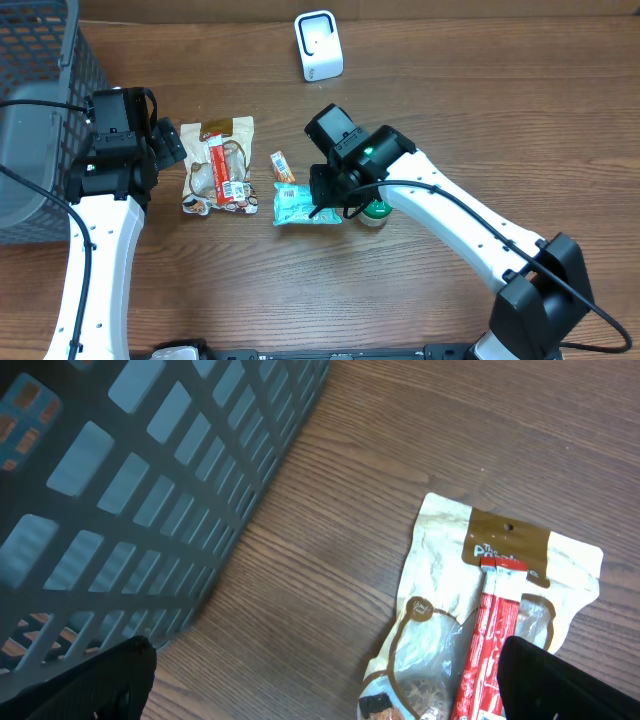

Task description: Scan the item barcode

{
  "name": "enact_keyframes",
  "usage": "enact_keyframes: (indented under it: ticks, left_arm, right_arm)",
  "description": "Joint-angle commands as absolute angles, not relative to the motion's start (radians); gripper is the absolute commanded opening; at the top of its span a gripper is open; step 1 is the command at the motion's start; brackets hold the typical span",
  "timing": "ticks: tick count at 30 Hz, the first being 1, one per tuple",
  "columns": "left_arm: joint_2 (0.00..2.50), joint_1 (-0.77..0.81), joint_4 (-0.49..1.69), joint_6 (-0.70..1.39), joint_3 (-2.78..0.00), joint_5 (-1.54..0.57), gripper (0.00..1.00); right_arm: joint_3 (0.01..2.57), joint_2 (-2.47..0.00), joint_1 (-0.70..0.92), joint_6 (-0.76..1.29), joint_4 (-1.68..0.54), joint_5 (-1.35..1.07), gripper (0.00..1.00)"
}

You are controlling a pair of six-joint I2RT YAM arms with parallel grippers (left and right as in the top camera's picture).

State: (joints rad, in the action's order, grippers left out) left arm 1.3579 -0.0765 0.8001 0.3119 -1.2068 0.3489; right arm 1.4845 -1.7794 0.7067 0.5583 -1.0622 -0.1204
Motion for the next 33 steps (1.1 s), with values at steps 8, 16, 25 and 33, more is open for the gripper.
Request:
enact_keyframes:
  ticks: [8, 16, 25, 33]
  left_arm:
    - [1.361, -0.072, 0.8, 0.311, -1.219, 0.366, 1.0]
    - [1.361, -0.072, 0.8, 0.311, -1.219, 0.366, 1.0]
    - [1.361, -0.072, 0.8, 0.311, -1.219, 0.366, 1.0]
    - [1.361, -0.072, 0.8, 0.311, -1.219, 0.366, 1.0]
  right_arm:
    - [1.491, -1.792, 0.707, 0.549, -1.035, -0.094, 0.71]
    - [1.49, -1.809, 0.712, 0.553, -1.01, -0.125, 0.66]
    - [1.344, -1.835, 0.712, 0.63, -0.86, -0.132, 0.66]
    - [1.247, -1.89, 0.728, 0.648, -0.735, -0.133, 0.66]
